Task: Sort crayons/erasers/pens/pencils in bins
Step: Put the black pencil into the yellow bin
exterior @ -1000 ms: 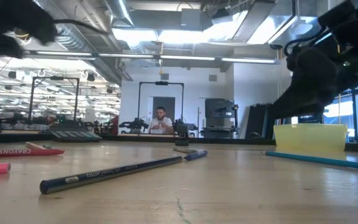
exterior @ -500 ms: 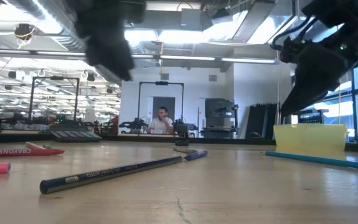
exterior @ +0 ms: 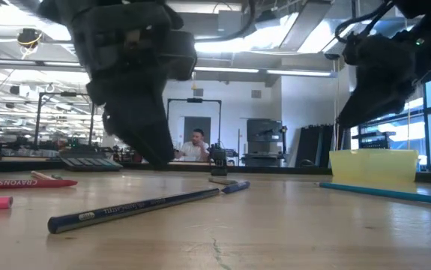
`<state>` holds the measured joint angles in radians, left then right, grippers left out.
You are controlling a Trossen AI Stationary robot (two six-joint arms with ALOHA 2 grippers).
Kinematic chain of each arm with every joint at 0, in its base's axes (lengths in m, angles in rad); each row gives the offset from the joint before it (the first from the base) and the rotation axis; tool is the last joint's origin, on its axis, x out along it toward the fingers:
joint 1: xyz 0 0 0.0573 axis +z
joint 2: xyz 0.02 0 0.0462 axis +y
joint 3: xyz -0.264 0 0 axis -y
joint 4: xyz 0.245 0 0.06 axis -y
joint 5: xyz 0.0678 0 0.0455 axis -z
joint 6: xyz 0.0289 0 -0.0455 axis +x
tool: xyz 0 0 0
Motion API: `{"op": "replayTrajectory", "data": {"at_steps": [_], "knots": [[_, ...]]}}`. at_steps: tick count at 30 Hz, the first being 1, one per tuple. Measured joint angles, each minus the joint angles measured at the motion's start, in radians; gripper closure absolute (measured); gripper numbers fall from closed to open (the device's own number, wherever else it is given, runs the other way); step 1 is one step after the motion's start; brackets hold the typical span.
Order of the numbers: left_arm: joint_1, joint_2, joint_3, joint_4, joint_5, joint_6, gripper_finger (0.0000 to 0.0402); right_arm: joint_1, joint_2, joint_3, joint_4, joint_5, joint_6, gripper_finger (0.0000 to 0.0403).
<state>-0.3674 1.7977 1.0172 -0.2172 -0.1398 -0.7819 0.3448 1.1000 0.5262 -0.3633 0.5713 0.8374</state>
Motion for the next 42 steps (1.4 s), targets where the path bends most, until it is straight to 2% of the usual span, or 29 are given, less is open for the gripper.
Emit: {"op": "replayTrajectory", "data": {"at_steps": [7,12,29,37,42], "knots": [[-0.009,0.021,0.000,0.069,0.000,-0.001,0.0248,0.000,0.000,0.000,0.008,0.037,-0.004,0.0246],[-0.008,0.066,-0.001,0.093,-0.007,0.002,0.0248,-0.002,0.000,-0.001,0.009,0.139,-0.006,0.0246],[0.022,0.097,0.001,0.151,-0.028,-0.133,0.0248,-0.020,0.000,-0.001,0.031,0.127,-0.067,0.0246],[-0.018,0.181,0.011,0.197,-0.046,0.021,0.0248,-0.056,0.000,-0.001,0.092,0.135,-0.172,0.0246],[-0.057,0.193,0.011,0.200,-0.113,0.111,0.0248,-0.074,0.000,-0.001,0.094,0.135,-0.192,0.0246]]}}
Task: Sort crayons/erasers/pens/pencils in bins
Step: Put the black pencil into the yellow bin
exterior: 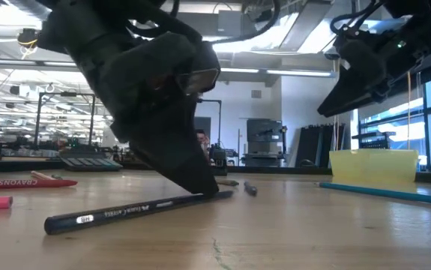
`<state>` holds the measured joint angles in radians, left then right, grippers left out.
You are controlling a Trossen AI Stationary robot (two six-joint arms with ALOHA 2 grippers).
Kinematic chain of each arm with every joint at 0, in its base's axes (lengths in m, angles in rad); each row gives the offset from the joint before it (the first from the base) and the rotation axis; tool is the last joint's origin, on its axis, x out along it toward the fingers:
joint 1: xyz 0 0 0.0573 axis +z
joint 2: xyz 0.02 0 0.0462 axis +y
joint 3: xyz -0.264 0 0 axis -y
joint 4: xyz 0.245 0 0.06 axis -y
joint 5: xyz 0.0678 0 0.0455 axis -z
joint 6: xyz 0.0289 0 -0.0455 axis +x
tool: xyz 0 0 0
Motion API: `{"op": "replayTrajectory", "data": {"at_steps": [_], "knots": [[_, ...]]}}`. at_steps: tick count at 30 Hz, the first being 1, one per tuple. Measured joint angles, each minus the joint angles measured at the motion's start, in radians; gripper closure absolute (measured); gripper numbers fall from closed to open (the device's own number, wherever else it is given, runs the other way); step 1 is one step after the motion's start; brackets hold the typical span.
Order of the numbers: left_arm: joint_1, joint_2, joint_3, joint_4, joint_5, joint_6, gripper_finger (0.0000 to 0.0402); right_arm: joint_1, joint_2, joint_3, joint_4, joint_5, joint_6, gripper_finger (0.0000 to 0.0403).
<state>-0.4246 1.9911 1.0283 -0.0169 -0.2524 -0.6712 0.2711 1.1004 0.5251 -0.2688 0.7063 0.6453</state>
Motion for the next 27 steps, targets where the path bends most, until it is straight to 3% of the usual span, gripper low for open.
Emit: {"op": "replayTrajectory", "data": {"at_steps": [4,12,27], "knots": [[-0.012,-0.004,-0.003,-0.007,-0.028,0.097,0.0248,-0.019,0.000,0.000,0.009,0.000,0.000,0.0246],[-0.007,-0.007,-0.001,-0.051,-0.020,0.135,0.0254,-0.041,0.000,0.000,0.033,0.000,-0.035,0.0246],[0.054,-0.025,-0.001,-0.085,0.036,0.206,0.0381,-0.040,0.000,0.000,0.046,0.000,-0.048,0.0246]]}}
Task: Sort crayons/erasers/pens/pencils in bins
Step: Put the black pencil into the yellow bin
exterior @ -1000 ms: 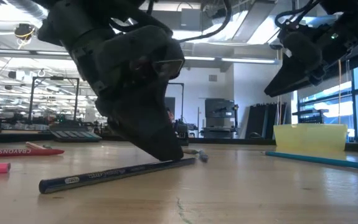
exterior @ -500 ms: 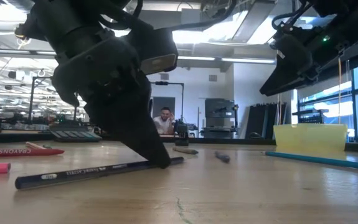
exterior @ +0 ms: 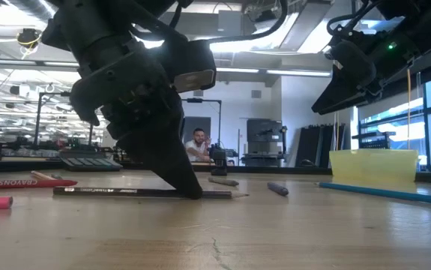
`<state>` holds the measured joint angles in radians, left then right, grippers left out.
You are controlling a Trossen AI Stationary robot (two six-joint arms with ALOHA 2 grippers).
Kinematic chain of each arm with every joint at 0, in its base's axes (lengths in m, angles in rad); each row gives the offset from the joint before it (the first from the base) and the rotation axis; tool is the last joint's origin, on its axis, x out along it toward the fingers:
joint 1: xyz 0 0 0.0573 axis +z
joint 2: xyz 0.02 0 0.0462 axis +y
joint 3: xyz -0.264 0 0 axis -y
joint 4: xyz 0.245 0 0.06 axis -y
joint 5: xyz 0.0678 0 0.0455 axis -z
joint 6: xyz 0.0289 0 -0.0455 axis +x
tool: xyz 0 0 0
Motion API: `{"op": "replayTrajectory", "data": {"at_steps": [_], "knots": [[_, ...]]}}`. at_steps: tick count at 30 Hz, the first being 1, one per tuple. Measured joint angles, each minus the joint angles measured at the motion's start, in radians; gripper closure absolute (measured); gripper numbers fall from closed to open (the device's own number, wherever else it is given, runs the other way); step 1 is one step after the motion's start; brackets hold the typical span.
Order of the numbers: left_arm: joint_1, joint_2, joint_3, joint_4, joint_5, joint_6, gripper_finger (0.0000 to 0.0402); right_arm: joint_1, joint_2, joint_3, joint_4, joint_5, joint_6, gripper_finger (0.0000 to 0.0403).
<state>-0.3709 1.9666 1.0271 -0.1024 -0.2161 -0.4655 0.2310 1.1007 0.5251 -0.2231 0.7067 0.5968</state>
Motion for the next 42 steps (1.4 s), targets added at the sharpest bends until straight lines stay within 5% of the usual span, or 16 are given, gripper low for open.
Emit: {"op": "replayTrajectory", "data": {"at_steps": [12,24,32,37,42], "knots": [[0.023,-0.023,-0.005,0.039,-0.015,0.001,0.0390,0.000,0.000,0.000,0.002,0.000,-0.004,0.0246],[0.069,-0.223,-0.006,0.002,-0.296,0.006,0.0388,-0.001,0.051,-0.001,0.040,0.005,-0.007,0.0246],[0.071,-0.304,-0.003,0.070,-0.456,0.042,0.0388,-0.002,0.193,0.000,0.261,-0.102,-0.054,0.0246],[0.070,-0.302,-0.003,0.128,-0.474,0.058,0.0388,-0.009,0.309,0.000,0.430,-0.142,-0.052,0.0246],[0.070,-0.301,-0.003,0.130,-0.483,0.058,0.0388,-0.036,0.402,0.000,0.588,-0.291,-0.086,0.0246]]}}
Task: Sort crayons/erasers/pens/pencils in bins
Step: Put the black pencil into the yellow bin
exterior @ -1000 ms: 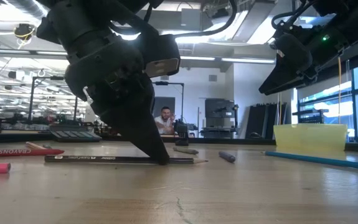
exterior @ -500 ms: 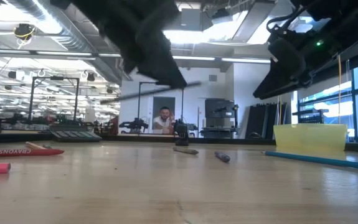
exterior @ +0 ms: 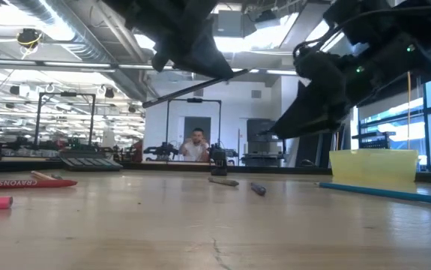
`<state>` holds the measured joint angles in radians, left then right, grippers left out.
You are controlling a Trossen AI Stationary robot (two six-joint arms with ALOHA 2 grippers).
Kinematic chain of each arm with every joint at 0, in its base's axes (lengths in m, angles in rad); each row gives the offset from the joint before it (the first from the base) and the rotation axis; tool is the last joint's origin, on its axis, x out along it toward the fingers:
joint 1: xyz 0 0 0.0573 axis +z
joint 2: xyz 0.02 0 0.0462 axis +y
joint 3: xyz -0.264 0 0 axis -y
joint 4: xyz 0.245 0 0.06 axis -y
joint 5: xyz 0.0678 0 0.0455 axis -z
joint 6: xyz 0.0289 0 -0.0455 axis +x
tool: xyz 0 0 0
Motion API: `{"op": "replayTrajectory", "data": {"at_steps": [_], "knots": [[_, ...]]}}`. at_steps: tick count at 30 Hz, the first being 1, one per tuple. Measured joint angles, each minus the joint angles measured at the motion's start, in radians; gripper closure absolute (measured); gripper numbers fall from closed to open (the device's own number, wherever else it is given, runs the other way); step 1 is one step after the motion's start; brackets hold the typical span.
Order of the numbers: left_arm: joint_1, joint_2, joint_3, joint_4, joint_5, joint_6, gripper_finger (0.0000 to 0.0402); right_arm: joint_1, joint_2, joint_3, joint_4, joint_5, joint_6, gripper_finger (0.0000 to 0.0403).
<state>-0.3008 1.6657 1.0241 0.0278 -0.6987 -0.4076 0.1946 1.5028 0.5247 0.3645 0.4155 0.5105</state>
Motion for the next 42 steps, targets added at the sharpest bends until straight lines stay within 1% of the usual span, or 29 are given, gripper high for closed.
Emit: {"op": "replayTrajectory", "data": {"at_steps": [3,10,15,19,23,32,35,42], "knots": [[0.000,0.000,0.000,0.012,0.000,0.008,0.0388,-0.012,0.045,0.000,0.092,-0.061,-0.037,0.0246],[0.000,0.000,0.000,0.039,0.000,0.039,0.0388,-0.035,0.082,0.000,0.198,-0.074,-0.081,0.0246],[-0.003,0.000,0.001,0.078,0.003,0.086,0.0388,-0.031,0.080,0.000,0.307,-0.121,-0.147,0.0246],[-0.015,0.000,0.002,0.107,0.006,0.130,0.0388,-0.018,0.075,0.000,0.375,-0.086,-0.204,0.0246],[-0.026,0.000,0.002,0.108,0.009,0.134,0.0388,-0.003,0.066,0.000,0.399,-0.076,-0.243,0.0246],[-0.041,0.000,0.002,0.120,0.009,0.158,0.0388,0.041,0.065,0.000,0.537,-0.074,-0.359,0.0246],[-0.042,0.000,0.002,0.123,0.017,0.189,0.0388,0.046,0.064,0.000,0.553,-0.071,-0.381,0.0246],[-0.044,0.000,0.003,0.128,0.040,0.210,0.0388,0.051,0.064,0.000,0.556,-0.146,-0.415,0.0246]]}}
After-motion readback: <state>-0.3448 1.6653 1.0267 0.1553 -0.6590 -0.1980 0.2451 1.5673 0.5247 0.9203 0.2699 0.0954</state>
